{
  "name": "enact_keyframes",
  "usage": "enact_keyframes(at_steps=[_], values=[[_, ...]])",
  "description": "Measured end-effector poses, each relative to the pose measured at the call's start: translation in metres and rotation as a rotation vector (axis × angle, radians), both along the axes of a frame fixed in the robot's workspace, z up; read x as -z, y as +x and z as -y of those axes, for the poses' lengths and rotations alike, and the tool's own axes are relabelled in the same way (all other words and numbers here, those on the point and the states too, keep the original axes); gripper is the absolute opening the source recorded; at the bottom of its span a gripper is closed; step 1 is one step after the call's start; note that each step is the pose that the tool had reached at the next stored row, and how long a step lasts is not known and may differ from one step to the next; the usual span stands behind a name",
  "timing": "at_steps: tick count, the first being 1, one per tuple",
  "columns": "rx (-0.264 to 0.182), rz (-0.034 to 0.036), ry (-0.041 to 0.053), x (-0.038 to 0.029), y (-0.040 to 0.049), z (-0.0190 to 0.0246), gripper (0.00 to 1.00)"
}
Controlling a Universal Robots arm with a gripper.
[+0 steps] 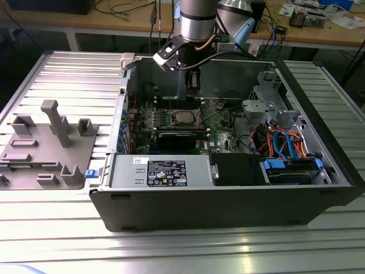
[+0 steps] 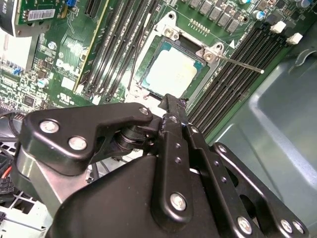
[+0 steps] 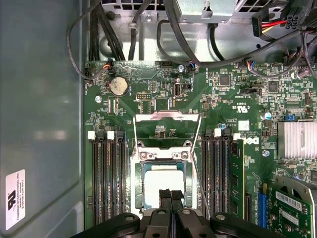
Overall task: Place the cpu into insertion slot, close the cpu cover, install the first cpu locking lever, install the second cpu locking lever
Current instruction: 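Close the cpu cover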
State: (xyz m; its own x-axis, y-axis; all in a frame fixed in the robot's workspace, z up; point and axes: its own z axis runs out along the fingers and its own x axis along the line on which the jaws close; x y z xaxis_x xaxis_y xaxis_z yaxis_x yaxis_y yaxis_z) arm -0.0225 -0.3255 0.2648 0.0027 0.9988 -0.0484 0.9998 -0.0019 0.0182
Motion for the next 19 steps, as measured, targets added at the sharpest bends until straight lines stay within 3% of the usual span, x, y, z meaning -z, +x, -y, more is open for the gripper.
enact_keyframes(at_steps=[19], values=[[0.0,0.0,0.0,0.0,0.0126,0.0,0.11]])
